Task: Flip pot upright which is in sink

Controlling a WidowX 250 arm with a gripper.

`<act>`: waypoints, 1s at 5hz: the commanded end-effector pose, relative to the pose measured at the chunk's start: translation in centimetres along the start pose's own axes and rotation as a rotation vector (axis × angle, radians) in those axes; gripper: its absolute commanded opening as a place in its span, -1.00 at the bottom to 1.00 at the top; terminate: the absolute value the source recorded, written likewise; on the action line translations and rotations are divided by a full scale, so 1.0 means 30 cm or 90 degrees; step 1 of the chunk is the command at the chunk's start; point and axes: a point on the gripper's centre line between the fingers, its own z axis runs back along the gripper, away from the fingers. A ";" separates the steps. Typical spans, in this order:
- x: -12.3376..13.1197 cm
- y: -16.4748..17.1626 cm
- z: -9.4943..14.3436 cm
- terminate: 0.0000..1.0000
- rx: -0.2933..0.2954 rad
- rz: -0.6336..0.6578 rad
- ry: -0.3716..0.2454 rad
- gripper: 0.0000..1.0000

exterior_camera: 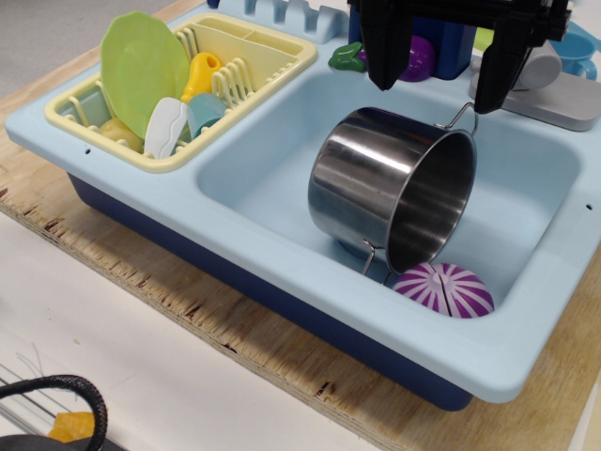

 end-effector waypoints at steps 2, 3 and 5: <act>-0.008 -0.008 -0.044 -1.00 0.078 0.037 0.048 1.00; 0.002 -0.033 -0.074 -1.00 0.161 0.044 0.073 1.00; -0.002 -0.033 -0.120 -1.00 0.266 0.076 0.085 1.00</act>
